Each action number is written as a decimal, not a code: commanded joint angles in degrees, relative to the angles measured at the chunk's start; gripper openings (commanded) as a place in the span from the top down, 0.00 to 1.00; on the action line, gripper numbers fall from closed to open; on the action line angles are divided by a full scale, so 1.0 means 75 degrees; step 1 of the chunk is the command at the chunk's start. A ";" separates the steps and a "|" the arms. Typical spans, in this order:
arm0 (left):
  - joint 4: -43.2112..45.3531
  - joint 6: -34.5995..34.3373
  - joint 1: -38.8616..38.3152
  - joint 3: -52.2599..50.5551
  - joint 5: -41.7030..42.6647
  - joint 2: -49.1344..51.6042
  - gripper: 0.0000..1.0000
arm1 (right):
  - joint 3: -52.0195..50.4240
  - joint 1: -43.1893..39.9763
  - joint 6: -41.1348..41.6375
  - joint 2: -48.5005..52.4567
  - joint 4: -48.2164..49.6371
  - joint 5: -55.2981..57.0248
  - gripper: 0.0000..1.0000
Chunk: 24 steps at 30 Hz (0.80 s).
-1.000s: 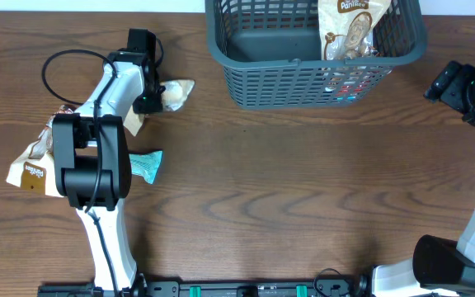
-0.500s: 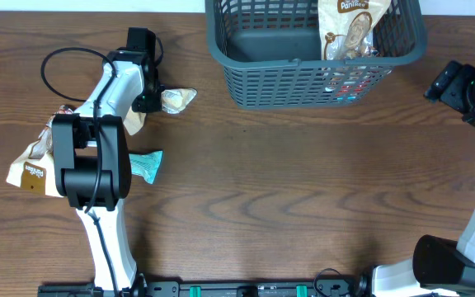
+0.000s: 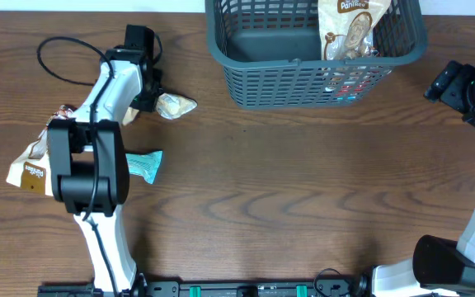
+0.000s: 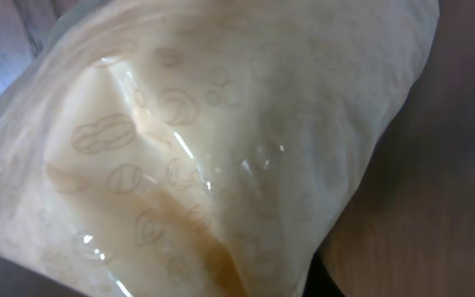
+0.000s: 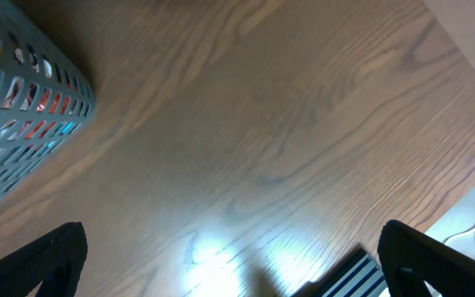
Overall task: Pack container
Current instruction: 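Carry the tan bag into the basket and open the left gripper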
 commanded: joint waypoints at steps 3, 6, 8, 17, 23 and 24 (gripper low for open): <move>0.0216 0.1734 -0.0268 0.0102 -0.0239 -0.1728 0.94 | 0.0035 -0.0052 0.0085 0.0041 -0.0023 0.0131 0.01; 0.0396 0.2326 -0.0437 0.0102 -0.0233 -0.2594 0.94 | 0.0035 -0.0052 0.0085 0.0041 -0.0023 0.0131 0.01; 0.0612 0.2611 -0.0600 0.0102 -0.0233 -0.3110 0.94 | 0.0035 -0.0052 0.0085 0.0041 -0.0023 0.0134 0.01; 0.2748 0.3398 -0.1938 0.0277 -0.0239 -0.4380 0.94 | 0.0035 -0.0052 0.0085 0.0041 -0.0023 0.0131 0.01; 0.4010 0.3395 -0.2483 0.0562 -0.0254 -0.4138 0.94 | 0.0035 -0.0052 0.0085 0.0041 -0.0023 0.0131 0.01; 0.4185 0.3392 -0.2553 0.0600 -0.0300 -0.4057 0.94 | 0.0035 -0.0041 0.0085 0.0041 -0.0020 0.0131 0.01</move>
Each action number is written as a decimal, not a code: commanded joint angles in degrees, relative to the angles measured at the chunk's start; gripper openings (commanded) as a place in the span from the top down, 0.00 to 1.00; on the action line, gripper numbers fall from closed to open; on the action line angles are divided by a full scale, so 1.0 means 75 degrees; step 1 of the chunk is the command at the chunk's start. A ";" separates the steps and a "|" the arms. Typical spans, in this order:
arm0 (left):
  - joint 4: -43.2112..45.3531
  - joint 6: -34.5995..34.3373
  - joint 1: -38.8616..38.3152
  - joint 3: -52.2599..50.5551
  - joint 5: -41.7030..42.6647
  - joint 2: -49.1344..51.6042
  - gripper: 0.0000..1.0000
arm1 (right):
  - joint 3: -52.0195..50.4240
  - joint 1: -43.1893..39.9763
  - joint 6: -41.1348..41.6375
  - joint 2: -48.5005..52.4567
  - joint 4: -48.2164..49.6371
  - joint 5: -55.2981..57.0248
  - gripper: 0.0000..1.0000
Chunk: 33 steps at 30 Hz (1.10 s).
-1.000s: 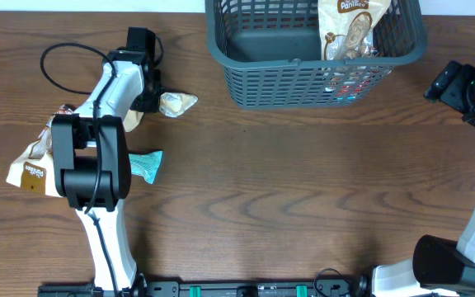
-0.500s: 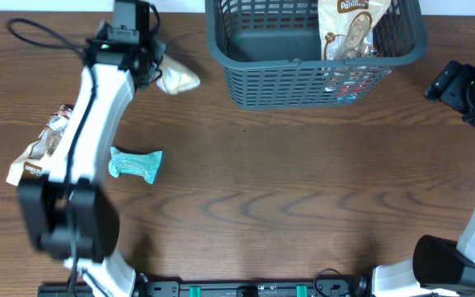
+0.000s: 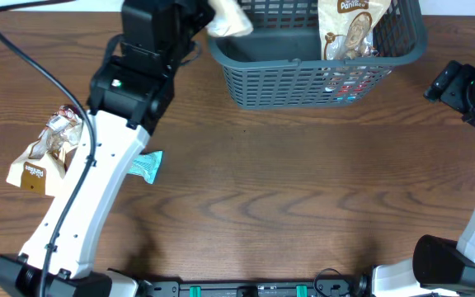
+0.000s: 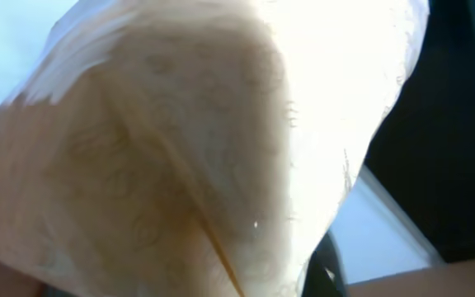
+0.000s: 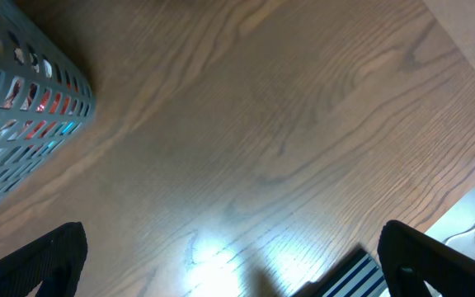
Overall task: Pack container
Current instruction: 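Carry the tan bag into the basket and open the left gripper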
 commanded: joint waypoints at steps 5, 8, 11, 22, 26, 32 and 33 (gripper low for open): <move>0.0790 0.0236 -0.0498 0.0644 -0.0321 0.0688 0.94 | 0.0035 -0.0035 0.0085 0.0041 -0.0023 0.0131 0.01; 0.0898 0.0236 -0.0720 0.0653 -0.0323 0.1096 0.94 | 0.0035 -0.0035 0.0085 0.0041 -0.0020 0.0131 0.01; 0.0921 0.0230 -0.0892 0.0653 -0.0321 0.1466 0.95 | 0.0035 -0.0041 0.0085 0.0041 -0.0023 0.0134 0.01; 0.0860 0.0236 -0.1075 0.0653 -0.0321 0.2052 0.87 | 0.0035 -0.0041 0.0085 0.0041 -0.0020 0.0131 0.01; 0.0868 0.0236 -0.1072 0.0653 -0.0323 0.2049 0.66 | 0.0035 -0.0038 0.0085 0.0041 -0.0020 0.0131 0.01; 0.0866 0.0236 -0.1072 0.0653 -0.0323 0.2049 0.60 | 0.0035 -0.0041 0.0085 0.0041 -0.0020 0.0131 0.01; 0.0866 0.0236 -0.1072 0.0653 -0.0323 0.2049 0.60 | 0.0035 -0.0038 0.0085 0.0041 -0.0023 0.0131 0.01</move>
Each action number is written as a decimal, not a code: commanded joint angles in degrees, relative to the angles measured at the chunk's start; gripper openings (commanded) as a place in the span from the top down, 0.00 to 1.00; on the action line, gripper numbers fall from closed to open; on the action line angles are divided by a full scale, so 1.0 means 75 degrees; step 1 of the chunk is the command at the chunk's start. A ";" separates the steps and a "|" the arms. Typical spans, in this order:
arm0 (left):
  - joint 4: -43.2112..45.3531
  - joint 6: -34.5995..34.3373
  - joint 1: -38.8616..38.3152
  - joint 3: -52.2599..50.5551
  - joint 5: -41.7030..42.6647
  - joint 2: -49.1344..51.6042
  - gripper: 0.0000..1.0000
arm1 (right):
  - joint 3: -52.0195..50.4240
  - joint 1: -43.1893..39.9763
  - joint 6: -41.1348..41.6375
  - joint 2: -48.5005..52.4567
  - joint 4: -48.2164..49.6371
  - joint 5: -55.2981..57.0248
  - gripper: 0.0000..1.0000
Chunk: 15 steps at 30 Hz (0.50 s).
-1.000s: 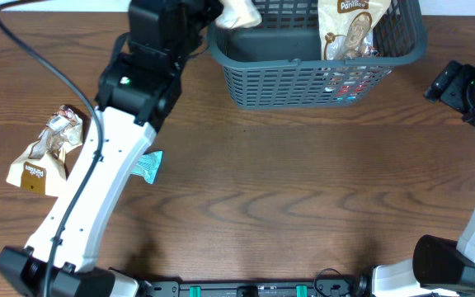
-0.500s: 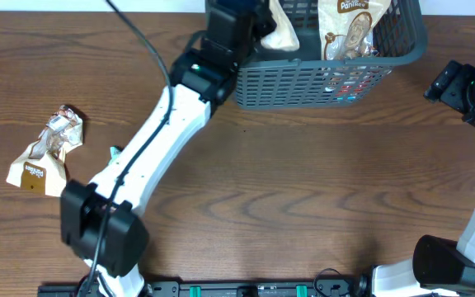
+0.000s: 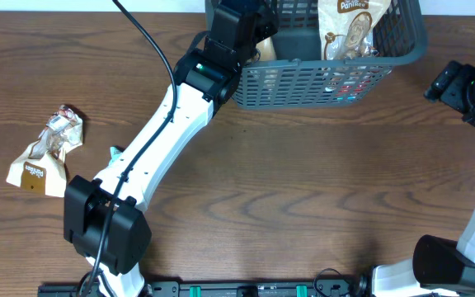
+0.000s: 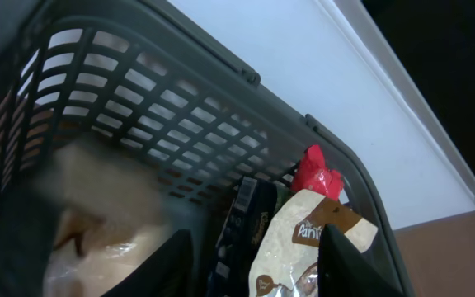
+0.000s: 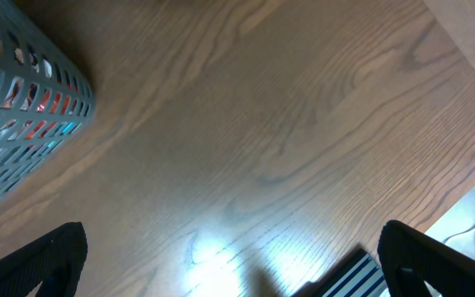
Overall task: Pack container
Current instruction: 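Carry the tan bag into the basket and open the left gripper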
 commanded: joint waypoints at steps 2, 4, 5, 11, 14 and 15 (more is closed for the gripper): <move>0.0041 0.0105 0.0026 0.0233 -0.0122 -0.0175 0.60 | 0.0035 -0.0038 0.0085 0.0041 -0.0020 0.0134 0.01; 0.0061 0.0108 0.0032 0.0233 -0.0122 -0.0192 0.59 | 0.0035 -0.0041 0.0085 0.0041 -0.0020 0.0134 0.01; 0.0073 0.0108 0.0035 0.0233 -0.0125 -0.0207 0.60 | 0.0035 -0.0038 0.0085 0.0041 -0.0020 0.0134 0.01; 0.0093 0.0306 0.0259 0.0242 -0.0125 -0.0659 0.59 | 0.0035 -0.0038 0.0085 0.0041 -0.0020 0.0134 0.01; -0.0067 0.0481 0.0513 0.0242 -0.0152 -0.1236 0.57 | 0.0035 -0.0041 0.0085 0.0041 -0.0020 0.0134 0.01; -0.0198 0.0522 0.0618 0.0239 -0.0210 -0.1472 0.54 | 0.0035 -0.0041 0.0085 0.0041 -0.0020 0.0134 0.01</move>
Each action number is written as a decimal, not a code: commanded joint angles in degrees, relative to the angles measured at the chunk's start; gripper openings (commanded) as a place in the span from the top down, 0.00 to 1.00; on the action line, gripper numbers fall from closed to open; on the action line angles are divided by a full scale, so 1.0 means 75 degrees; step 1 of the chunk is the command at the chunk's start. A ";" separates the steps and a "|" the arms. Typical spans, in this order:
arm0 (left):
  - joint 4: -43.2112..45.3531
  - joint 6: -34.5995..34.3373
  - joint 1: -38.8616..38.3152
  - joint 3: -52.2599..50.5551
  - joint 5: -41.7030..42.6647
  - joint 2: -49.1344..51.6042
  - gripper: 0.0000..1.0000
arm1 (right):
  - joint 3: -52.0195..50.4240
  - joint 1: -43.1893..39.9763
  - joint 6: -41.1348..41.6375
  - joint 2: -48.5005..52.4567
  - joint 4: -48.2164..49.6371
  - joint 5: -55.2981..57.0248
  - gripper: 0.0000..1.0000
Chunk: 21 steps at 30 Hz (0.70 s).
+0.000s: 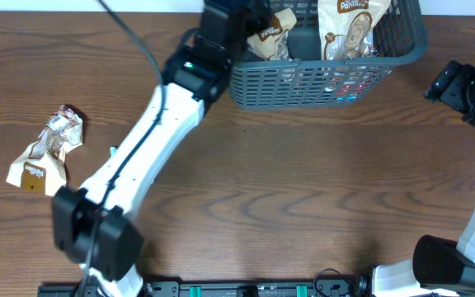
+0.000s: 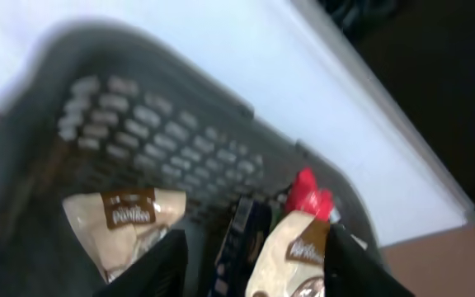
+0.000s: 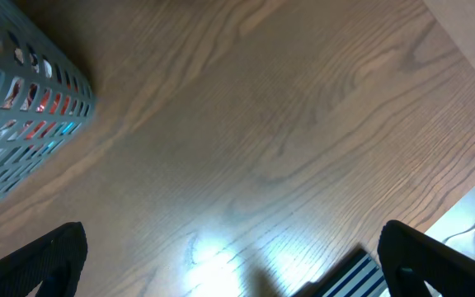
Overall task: Pack container
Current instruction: 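Carry the tan bag into the basket and open the left gripper, then move the left gripper down over the mint-green wrapped snack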
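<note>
The grey plastic basket (image 1: 320,78) stands at the table's far edge. In its left part lies a cream snack bag with a brown label (image 1: 275,35) (image 2: 126,224). A second cream bag (image 1: 349,29) (image 2: 295,252), a red packet (image 2: 308,188) and a dark blue packet (image 2: 242,239) fill the right part. My left gripper (image 1: 231,18) (image 2: 254,272) hangs open over the basket's left rim with nothing between its fingers. My right gripper (image 1: 460,87) (image 3: 237,264) rests open over bare table at the right.
A crumpled cream and brown snack bag (image 1: 44,153) lies on the table at the far left. A sliver of a teal packet (image 1: 112,151) shows beside my left arm. The basket's corner (image 3: 15,107) is in the right wrist view.
The cream bag, a blur under my open left gripper inside the basket, now lies still in the basket's left part. The gripper stands a little higher and further left. My right arm is unchanged.
My left gripper was shut on the cream bag on the table left of the basket. Then it held the bag up at the basket's left rim. Then it was open inside the basket with the bag below, and the bag now rests there.
</note>
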 commanded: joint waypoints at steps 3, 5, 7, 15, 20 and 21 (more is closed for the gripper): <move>-0.1087 0.0347 0.0720 0.0236 -0.0912 -0.1754 0.47 | 0.0035 -0.0038 0.0085 0.0041 -0.0020 0.0131 0.01; -0.2098 0.0160 0.1032 0.0236 -0.1676 -0.2209 0.42 | 0.0035 -0.0038 0.0085 0.0041 -0.0020 0.0131 0.01; -0.3389 -0.0624 0.1419 0.0236 -0.2445 -0.2614 0.32 | 0.0035 -0.0038 0.0085 0.0041 -0.0020 0.0131 0.01; -0.7854 -0.3500 0.2926 0.0236 -0.2699 -0.3264 0.15 | 0.0035 -0.0038 0.0085 0.0041 -0.0020 0.0131 0.01; -0.9804 -0.4243 0.3089 0.0082 -0.2396 -0.3107 0.07 | 0.0035 -0.0041 0.0085 0.0041 -0.0020 0.0131 0.01; -0.9935 -0.4290 0.3089 0.0015 -0.2305 -0.3066 0.01 | 0.0035 -0.0038 0.0085 0.0041 -0.0020 0.0131 0.01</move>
